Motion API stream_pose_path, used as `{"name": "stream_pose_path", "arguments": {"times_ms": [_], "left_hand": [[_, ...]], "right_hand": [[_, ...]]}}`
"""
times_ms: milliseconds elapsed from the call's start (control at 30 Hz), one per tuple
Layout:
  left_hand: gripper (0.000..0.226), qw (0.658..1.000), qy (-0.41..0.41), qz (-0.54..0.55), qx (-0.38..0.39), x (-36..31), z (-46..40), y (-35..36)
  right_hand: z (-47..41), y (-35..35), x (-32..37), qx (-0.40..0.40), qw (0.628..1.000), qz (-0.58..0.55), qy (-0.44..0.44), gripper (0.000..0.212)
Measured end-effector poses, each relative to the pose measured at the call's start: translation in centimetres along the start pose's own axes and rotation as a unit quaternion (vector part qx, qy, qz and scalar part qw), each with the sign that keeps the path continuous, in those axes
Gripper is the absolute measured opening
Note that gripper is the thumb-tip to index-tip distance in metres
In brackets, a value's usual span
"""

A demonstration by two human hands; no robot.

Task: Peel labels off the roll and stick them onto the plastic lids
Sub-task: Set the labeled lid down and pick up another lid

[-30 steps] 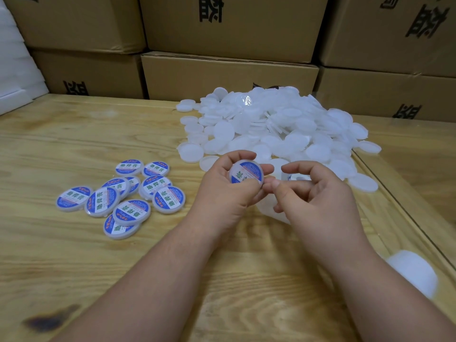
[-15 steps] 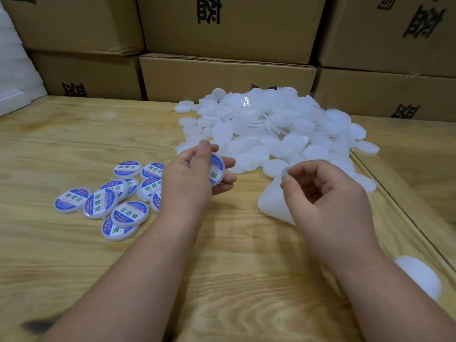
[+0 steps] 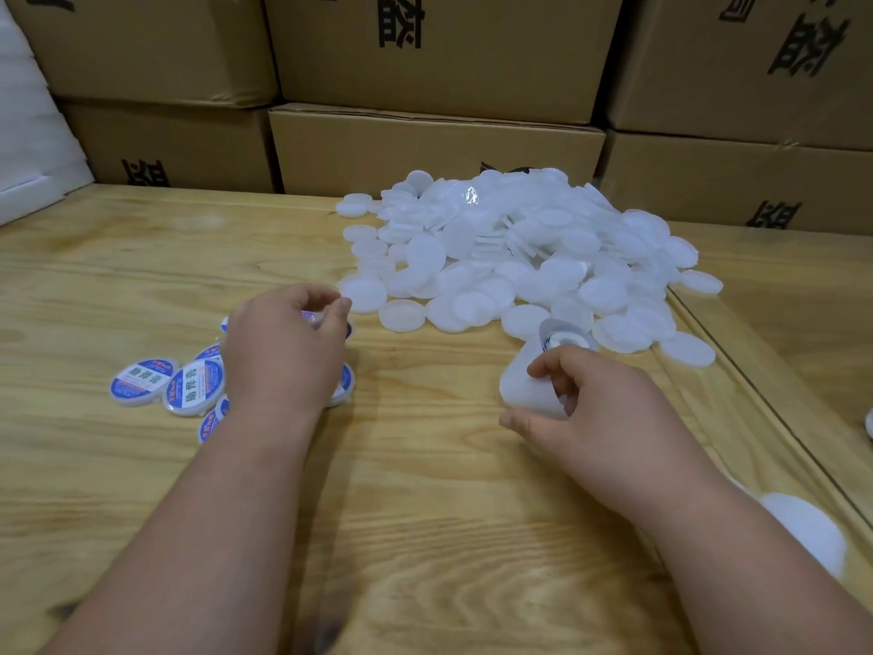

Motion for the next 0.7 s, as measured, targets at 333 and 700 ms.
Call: {"name": "stream_pose_path", "arguments": {"times_ms": [333, 700], "left_hand": [[0.021, 0.931, -0.058, 0.24, 0.27, -4.8, 5.6, 7.5], [0.036, 0.772, -0.161, 0.487, 0.375, -5.5, 7.6, 10.8]], "right_hand": [[-0.2, 0.1, 0.3, -0.014, 0.992, -0.106, -0.061, 0.035], [0.3, 0.1, 1.2, 0.053, 0.978, -0.183, -0.085, 0.034]]}}
Point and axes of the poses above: each hand's wrist, its own z-axis away from the middle knuckle, its own y-axis out of the palm, x = y × z, the point moved 7 cm from there along -z, towards the middle knuckle, and after that the axes turned 10 degrees about x, right-handed, at the moved point
